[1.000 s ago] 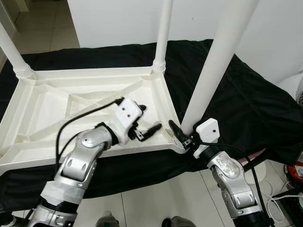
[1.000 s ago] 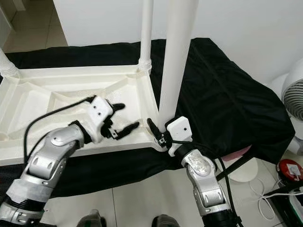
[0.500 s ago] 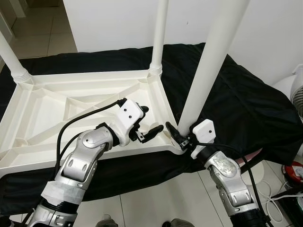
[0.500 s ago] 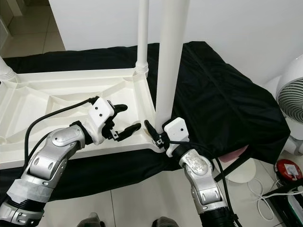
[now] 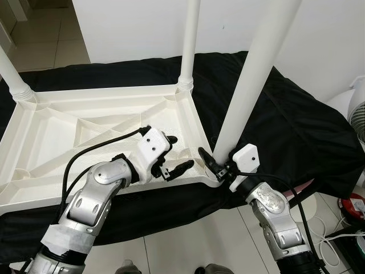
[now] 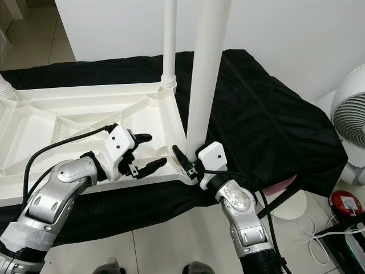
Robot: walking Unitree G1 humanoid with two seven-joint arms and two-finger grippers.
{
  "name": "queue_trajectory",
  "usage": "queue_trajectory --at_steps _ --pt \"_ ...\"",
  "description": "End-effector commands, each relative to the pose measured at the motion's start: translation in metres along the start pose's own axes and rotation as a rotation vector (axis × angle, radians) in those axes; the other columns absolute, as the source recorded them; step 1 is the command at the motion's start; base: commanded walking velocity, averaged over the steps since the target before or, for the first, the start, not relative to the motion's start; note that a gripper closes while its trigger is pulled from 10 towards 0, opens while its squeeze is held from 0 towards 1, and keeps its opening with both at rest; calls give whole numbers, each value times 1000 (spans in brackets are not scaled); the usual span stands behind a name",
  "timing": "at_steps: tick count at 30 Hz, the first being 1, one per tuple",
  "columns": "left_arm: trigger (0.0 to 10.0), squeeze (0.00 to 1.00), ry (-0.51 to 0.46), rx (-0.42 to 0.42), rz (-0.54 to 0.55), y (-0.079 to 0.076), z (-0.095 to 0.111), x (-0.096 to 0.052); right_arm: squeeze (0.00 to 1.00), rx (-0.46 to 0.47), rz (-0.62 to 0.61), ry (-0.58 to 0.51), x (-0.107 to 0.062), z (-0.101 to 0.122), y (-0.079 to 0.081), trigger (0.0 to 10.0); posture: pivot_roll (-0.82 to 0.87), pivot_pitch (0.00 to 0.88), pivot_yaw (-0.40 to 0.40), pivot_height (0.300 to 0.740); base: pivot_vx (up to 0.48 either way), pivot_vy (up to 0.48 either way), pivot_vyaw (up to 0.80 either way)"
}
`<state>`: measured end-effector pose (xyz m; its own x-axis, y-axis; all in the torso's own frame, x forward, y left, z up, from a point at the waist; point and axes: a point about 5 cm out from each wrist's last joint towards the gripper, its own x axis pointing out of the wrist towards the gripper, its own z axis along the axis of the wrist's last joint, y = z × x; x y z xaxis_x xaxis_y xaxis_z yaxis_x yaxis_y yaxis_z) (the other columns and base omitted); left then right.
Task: Building children table
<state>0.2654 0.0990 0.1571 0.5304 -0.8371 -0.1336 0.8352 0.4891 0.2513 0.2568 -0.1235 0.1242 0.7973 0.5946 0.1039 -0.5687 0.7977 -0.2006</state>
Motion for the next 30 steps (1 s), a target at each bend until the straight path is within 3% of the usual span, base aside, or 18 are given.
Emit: queue_trajectory --at_steps 1,6,20,22,25,30 --pt "10000 0 4 -11 -129 -9 0 -3 0 72 9 161 -12 -33 6 10000 47 36 -12 740 0 0 0" --pt "10000 0 24 -32 -179 -15 -5 -10 0 72 9 158 -11 -33 6 10000 50 39 -13 740 0 0 0" --pt "10000 0 20 -111 -87 -22 -14 -10 0 79 17 142 -9 -32 7 10000 56 43 -13 740 0 0 0" --pt "10000 0 22 -125 -71 -23 -16 -9 0 106 17 141 -9 -33 8 10000 56 43 -13 740 0 0 0" --pt "10000 0 23 -142 -60 -28 -18 -7 0 220 -19 140 -10 -36 7 10000 56 43 -13 740 0 0 0" --pt "10000 0 21 -145 -55 -28 -17 -7 0 278 -75 155 -11 -41 1 10000 63 47 -17 740 0 0 0"
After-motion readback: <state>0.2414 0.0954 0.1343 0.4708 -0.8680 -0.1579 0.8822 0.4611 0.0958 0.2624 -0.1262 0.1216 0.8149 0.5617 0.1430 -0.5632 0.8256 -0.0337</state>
